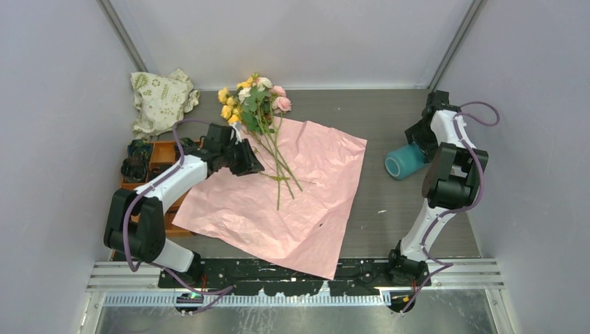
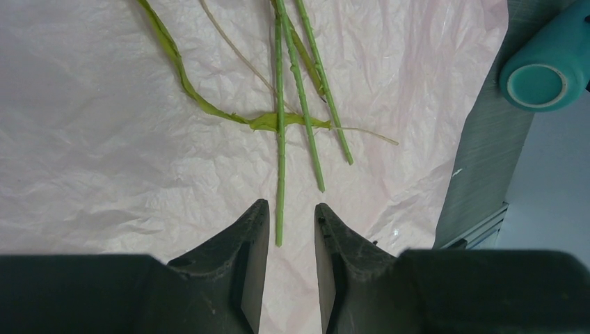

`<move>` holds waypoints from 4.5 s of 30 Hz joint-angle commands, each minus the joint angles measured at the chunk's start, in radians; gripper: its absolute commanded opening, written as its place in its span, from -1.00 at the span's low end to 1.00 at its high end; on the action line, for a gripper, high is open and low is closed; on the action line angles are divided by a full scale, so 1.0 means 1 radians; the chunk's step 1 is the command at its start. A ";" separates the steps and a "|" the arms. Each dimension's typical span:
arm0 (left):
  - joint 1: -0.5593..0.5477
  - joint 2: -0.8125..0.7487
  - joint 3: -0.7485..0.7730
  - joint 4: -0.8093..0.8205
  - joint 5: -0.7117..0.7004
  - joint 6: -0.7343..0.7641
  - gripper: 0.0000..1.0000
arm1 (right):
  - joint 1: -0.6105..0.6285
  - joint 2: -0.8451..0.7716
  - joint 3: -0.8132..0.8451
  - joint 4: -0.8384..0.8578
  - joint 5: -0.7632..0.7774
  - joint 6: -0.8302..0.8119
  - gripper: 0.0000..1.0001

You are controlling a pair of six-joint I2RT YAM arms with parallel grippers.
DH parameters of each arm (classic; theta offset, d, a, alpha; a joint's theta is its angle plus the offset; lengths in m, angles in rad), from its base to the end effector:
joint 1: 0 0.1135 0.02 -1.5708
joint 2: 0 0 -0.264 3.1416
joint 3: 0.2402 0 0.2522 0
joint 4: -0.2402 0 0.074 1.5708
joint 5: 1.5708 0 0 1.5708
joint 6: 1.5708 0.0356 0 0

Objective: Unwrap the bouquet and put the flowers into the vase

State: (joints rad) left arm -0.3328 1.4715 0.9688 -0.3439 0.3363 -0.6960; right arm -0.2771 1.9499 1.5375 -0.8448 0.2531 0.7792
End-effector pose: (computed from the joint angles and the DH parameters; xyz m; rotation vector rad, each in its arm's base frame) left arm 0.2879 -0.1119 0.2302 -0.2981 2.5282 -0.8489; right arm 0.3819 -0.1179 0.2124 1.4426 2.3621 -0.2324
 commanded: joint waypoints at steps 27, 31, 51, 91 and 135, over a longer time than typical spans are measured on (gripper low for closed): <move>-0.003 -0.080 -0.048 0.050 0.048 -0.024 -0.39 | 0.291 0.080 -0.021 -0.149 0.037 -0.187 0.78; -0.003 -0.079 -0.044 0.050 0.055 -0.022 -0.39 | 0.236 0.054 -0.001 -0.135 0.025 -0.169 0.99; -0.002 -0.052 -0.036 0.065 0.075 -0.011 -0.39 | 0.075 0.040 0.000 -0.154 -0.048 -0.135 0.99; -0.002 -0.074 -0.067 0.061 0.077 -0.036 -0.42 | 0.410 -0.013 0.154 -0.174 -0.068 -0.237 0.79; -0.002 -0.055 -0.064 0.074 0.094 -0.040 -0.43 | 0.332 0.268 0.260 -0.237 -0.006 -0.228 0.87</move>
State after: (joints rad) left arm -0.3328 1.4269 0.9016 -0.3157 0.4061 -0.7300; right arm 0.0528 2.2353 1.8240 -1.0763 0.2501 0.5579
